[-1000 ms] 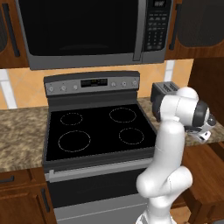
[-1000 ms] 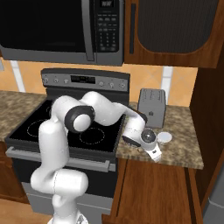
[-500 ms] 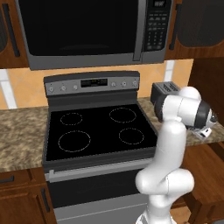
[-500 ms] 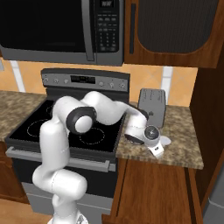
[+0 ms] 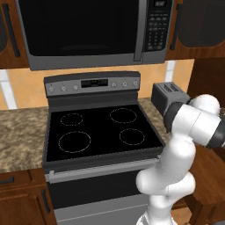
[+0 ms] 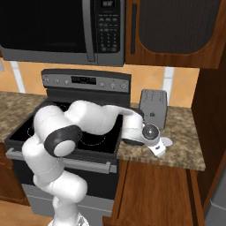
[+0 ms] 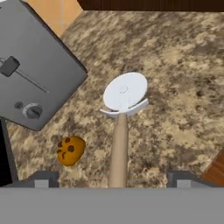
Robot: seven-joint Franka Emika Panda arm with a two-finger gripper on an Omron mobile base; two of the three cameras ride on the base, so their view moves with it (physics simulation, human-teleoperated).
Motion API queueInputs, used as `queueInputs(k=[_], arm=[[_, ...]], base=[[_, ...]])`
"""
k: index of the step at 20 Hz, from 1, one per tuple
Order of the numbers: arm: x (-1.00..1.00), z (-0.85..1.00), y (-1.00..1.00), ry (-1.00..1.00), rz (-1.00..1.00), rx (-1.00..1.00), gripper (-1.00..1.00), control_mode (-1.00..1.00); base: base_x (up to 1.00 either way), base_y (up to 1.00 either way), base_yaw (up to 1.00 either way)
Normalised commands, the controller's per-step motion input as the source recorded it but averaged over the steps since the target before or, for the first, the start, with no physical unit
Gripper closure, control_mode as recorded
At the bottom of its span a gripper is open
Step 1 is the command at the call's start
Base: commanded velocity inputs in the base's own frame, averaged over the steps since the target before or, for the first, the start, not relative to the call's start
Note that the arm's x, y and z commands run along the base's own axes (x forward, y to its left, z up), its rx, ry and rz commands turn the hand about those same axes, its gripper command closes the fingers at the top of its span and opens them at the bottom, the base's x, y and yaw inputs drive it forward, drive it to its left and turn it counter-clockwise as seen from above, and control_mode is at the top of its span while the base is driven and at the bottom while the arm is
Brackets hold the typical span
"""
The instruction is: Pick the pizza cutter from the drawer and place it on the counter.
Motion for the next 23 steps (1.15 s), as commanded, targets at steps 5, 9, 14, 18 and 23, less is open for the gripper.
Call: queueInputs(k=[5, 9, 14, 18, 23], arm=[[-0.77, 0.99, 0.65, 0.05, 0.0, 0.05, -1.0, -1.0], [-0.6, 1.0, 0.33, 0.24, 0.02, 0.15, -1.0, -1.0], [-0.63, 1.0, 0.0, 0.12, 0.08, 0.02, -1.0, -1.0], [-0.8, 1.0, 0.09, 0.15, 0.11, 0.0, -1.0, -1.0], [-0.57, 0.75, 0.9, 0.04, 0.17, 0.0, -1.0, -1.0]], base=[[0.0, 0.0, 0.0], [0.0, 0.0, 0.0], [0.0, 0.0, 0.0], [0.0, 0.0, 0.0], [0.0, 0.0, 0.0]])
